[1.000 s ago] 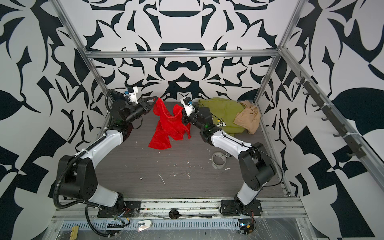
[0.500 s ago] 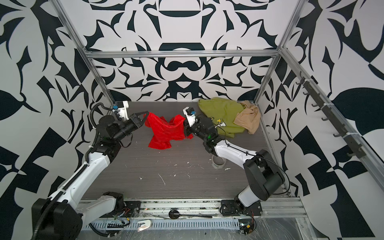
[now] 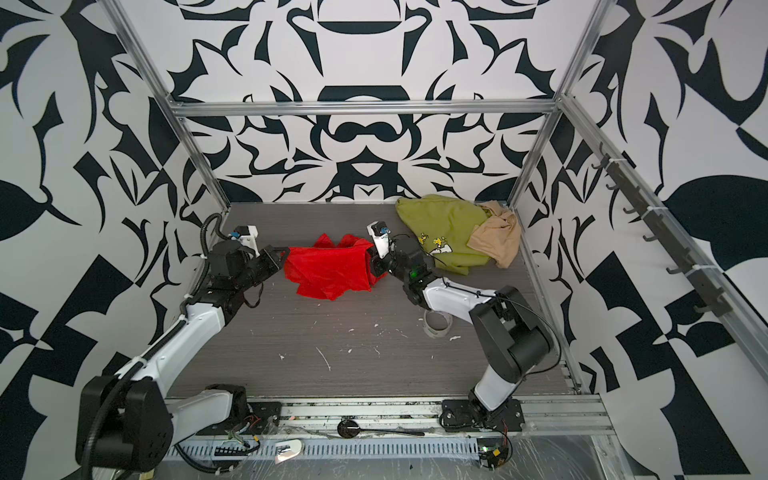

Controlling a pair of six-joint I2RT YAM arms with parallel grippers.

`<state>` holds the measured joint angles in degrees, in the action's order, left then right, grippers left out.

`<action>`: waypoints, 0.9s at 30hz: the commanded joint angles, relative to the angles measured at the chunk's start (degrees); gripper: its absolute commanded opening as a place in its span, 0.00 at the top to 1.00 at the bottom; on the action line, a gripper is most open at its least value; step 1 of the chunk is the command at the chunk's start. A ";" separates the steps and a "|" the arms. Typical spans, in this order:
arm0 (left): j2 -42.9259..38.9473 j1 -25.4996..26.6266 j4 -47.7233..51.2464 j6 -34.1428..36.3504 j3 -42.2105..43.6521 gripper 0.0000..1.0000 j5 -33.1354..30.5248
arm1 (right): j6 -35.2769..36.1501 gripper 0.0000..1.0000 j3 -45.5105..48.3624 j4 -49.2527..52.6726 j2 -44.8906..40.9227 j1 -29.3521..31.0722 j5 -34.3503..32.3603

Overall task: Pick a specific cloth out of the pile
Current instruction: 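Lower the red cloth onto the table with both grippers and release it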

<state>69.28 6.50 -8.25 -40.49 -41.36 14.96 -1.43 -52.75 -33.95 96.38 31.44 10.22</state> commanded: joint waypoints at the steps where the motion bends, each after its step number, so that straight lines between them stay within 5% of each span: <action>1: 3.28 -1.38 0.13 2.42 -2.26 1.00 -3.17 | 0.45 1.00 -4.54 0.72 1.58 -1.79 -1.50; 17: 28.11 -2.53 -3.78 3.92 -14.61 1.00 -2.72 | 2.87 0.99 -17.68 8.91 14.45 -8.37 1.19; 21: 31.88 -2.54 -4.74 4.56 -16.68 0.87 -2.23 | 3.19 0.95 -19.19 9.22 17.09 -9.09 1.73; 23: 32.90 -2.53 -5.20 4.98 -16.85 0.81 -2.24 | 3.39 0.86 -19.74 9.60 17.93 -9.27 2.30; 27: 32.59 -2.47 -5.98 6.69 -16.45 0.53 -2.38 | 4.59 0.33 -20.12 11.44 17.79 -9.28 1.96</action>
<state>102.30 4.34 -12.58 -36.14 -57.06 13.34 1.85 -70.54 -22.85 115.98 22.48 12.75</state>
